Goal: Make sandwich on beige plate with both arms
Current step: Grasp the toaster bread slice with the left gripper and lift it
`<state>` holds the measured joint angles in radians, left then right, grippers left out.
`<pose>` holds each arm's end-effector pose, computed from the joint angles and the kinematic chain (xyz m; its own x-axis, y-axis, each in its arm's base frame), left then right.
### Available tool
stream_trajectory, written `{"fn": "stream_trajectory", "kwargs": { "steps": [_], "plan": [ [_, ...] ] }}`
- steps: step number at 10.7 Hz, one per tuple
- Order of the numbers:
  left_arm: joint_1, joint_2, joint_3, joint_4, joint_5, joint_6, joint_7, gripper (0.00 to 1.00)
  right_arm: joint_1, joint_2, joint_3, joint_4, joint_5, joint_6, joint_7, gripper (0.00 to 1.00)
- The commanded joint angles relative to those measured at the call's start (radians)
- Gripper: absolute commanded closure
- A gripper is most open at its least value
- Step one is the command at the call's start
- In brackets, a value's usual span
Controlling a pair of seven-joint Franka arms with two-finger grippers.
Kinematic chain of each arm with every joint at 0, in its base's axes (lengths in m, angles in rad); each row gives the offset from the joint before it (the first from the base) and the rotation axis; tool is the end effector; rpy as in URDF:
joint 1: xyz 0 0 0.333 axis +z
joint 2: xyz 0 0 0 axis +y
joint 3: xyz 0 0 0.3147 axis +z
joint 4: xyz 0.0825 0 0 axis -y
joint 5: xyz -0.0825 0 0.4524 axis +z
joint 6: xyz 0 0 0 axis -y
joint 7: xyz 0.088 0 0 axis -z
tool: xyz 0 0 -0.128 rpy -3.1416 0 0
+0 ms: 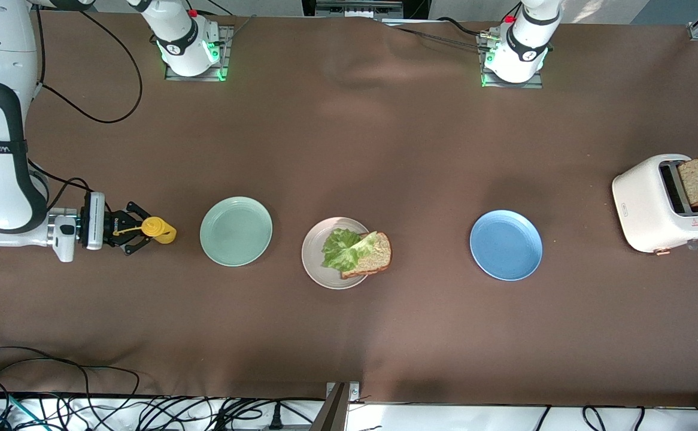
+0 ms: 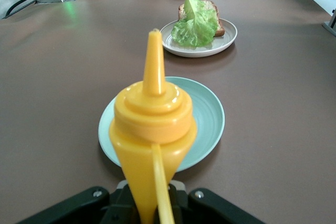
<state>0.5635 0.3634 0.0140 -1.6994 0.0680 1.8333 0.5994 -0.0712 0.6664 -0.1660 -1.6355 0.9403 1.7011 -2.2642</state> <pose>0.5691 0.3784 0.3124 0.9728 -0.0548 -0.2249 -0.0387 -0.9964 0.0751 0.6856 -0.0625 0.1646 0.0279 0.6113 0.7909 0.9905 0.0899 -0.1044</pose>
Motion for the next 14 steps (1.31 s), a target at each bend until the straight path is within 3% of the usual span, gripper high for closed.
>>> {"fn": "stream_trajectory", "kwargs": {
  "steps": [1, 5, 7, 10, 12, 14],
  "plan": [
    [-0.004, -0.011, -0.009, 0.053, -0.023, -0.075, 0.081, 1.0, -0.009, 0.016, -0.001, -0.007, 0.061, -0.015, -0.034, 1.0],
    [-0.01, -0.011, -0.051, 0.263, -0.099, -0.354, 0.042, 1.0, -0.009, 0.051, -0.003, -0.007, 0.133, -0.024, -0.078, 1.0],
    [-0.045, -0.011, -0.066, 0.349, -0.192, -0.487, -0.106, 1.0, -0.022, 0.068, -0.01, -0.007, 0.141, -0.063, -0.15, 1.0],
    [-0.105, -0.008, -0.072, 0.343, -0.388, -0.509, -0.289, 1.0, -0.027, 0.105, -0.036, -0.01, 0.164, -0.118, -0.21, 1.0],
    [-0.174, -0.009, -0.104, 0.346, -0.428, -0.506, -0.425, 1.0, -0.027, 0.127, -0.038, -0.042, 0.173, -0.153, -0.23, 1.0],
    [-0.224, -0.006, -0.126, 0.33, -0.543, -0.482, -0.559, 1.0, -0.027, 0.133, -0.046, -0.052, 0.173, -0.164, -0.247, 1.0]
  ]
}}
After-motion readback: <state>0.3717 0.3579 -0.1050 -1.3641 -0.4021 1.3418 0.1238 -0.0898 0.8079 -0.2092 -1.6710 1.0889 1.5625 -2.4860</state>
